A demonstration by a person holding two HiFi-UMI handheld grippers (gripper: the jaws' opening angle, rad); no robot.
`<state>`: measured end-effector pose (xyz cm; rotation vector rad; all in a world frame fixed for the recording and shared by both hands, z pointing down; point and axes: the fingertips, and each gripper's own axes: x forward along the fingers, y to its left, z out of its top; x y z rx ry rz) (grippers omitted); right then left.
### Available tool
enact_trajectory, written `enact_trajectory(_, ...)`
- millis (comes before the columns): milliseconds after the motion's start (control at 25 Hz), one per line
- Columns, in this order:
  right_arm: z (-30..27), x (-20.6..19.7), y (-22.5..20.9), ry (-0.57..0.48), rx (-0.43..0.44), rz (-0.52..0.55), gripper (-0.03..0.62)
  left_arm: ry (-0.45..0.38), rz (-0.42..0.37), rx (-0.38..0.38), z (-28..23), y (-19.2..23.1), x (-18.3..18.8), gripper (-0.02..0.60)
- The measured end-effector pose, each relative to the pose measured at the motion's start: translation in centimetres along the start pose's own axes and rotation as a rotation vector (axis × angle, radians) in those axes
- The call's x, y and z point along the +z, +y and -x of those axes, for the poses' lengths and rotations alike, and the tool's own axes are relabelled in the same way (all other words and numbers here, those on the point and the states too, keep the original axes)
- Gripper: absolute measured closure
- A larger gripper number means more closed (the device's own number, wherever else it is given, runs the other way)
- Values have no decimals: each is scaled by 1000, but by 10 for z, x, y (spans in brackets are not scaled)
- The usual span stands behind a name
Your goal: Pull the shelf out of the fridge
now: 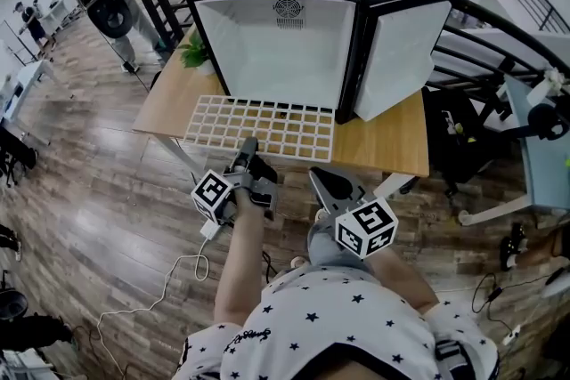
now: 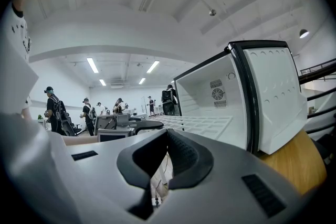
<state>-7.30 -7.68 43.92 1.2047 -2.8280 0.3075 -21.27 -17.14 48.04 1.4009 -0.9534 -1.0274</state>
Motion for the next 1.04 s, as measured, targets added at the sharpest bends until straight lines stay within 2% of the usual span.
enact_trajectory(1040, -9, 6, 6, -16, 31, 12, 574, -11, 6, 8, 0, 3, 2, 546)
